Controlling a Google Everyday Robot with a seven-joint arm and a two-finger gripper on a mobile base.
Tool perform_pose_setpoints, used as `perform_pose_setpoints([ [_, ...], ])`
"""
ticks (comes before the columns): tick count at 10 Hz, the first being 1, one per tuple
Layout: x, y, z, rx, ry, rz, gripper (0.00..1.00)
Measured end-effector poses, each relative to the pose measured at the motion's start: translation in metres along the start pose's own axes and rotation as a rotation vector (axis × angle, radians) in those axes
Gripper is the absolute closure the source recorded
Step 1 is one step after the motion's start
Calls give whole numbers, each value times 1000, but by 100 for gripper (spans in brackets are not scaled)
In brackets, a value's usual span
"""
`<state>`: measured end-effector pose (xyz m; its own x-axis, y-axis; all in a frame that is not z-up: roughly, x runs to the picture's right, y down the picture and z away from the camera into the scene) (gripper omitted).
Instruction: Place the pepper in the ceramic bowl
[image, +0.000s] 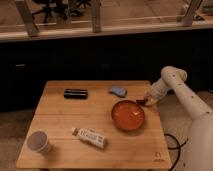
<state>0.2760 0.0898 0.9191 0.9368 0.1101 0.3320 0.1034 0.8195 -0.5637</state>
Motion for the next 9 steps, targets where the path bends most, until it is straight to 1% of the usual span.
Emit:
perform_pose_setpoints([
  [3,-20,-2,-22,22,0,-48,100],
  [5,-31,-1,-40,39,6,-79,100],
  [7,-44,4,-59,61,1,-114,100],
  [9,-53,13,-71,78,-10,-134,100],
])
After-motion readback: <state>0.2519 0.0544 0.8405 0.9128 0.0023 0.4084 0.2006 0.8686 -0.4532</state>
